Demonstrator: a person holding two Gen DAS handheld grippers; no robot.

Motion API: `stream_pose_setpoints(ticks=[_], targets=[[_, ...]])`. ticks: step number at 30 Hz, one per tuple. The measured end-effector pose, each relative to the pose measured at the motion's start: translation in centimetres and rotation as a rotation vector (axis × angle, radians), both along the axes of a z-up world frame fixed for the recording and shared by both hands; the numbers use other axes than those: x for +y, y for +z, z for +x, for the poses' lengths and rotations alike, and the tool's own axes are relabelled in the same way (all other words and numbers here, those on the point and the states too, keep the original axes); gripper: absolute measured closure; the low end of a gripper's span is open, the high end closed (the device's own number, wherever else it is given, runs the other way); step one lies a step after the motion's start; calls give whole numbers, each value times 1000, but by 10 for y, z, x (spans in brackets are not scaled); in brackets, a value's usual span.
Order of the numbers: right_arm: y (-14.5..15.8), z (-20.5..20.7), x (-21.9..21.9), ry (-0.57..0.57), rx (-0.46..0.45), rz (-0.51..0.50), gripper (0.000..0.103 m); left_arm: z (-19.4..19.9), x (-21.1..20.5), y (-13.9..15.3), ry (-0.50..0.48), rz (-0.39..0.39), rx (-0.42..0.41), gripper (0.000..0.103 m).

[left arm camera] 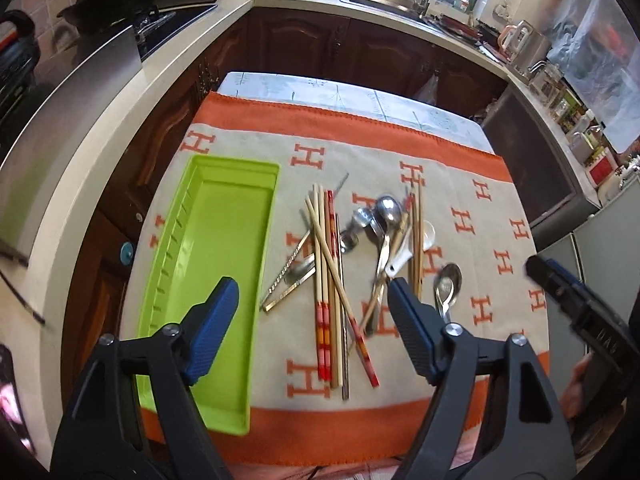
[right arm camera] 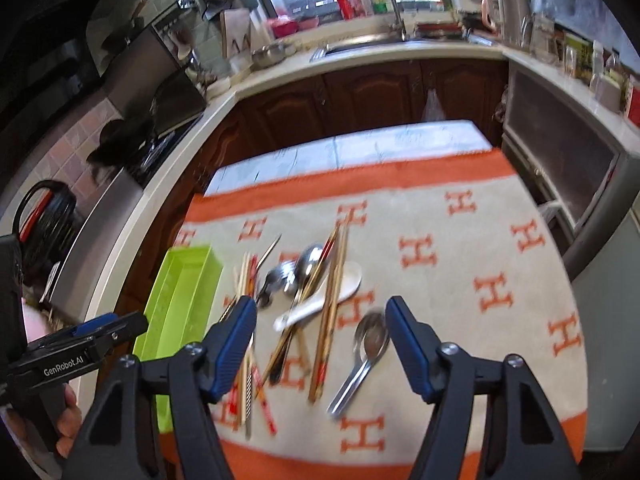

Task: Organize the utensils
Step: 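Grasp cream chopsticks with the left tool while the right tool grasps a wooden chopstick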

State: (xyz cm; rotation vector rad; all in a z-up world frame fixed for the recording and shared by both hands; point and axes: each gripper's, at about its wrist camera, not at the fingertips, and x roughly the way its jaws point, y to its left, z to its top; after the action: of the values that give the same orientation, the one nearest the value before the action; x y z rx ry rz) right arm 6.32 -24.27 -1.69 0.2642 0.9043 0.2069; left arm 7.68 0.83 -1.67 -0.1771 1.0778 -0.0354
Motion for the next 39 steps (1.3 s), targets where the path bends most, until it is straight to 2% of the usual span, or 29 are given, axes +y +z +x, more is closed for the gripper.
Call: stream_pose_setpoints(ticks=[4,5,7,9,10,12,15,18,22,24,30,35,39], targets=[[6,22,-4,22,-39,-49,39,32,4,-9,34,1,65,40],[5,28,-4,31,-28,-50,39,41,3,-14,33,-3,83,46],[-2,42,-2,62,11,-36,39,55,-1,-26,11,-23,124,51],[-14,56,1,82,64,-35,40,66,-8,-41,-8,-23,166,52],[-20,62,3,94,89,-30,43,72,-12,-51,-11,-9,188,57],[-34,73,6,116,138,-19,63,79,-20,-69,-16,9,206,60],[-65,96,4,124,255,24,75,86,-30,-93,-44,1,252,62],[-92,109,2,119,331,53,81,92,-42,-112,-69,0,286,65],[-117,122,-2,115,412,109,82,98,-48,-129,-74,-5,335,67],[-124,124,0,128,426,128,86,100,-50,-134,-70,1,347,71],[-133,131,8,159,431,137,89,104,-51,-136,-57,17,345,72],[-145,141,15,167,449,122,90,106,-51,-138,-53,17,353,81],[-151,142,21,179,448,123,96,106,-52,-141,-56,20,355,87]])
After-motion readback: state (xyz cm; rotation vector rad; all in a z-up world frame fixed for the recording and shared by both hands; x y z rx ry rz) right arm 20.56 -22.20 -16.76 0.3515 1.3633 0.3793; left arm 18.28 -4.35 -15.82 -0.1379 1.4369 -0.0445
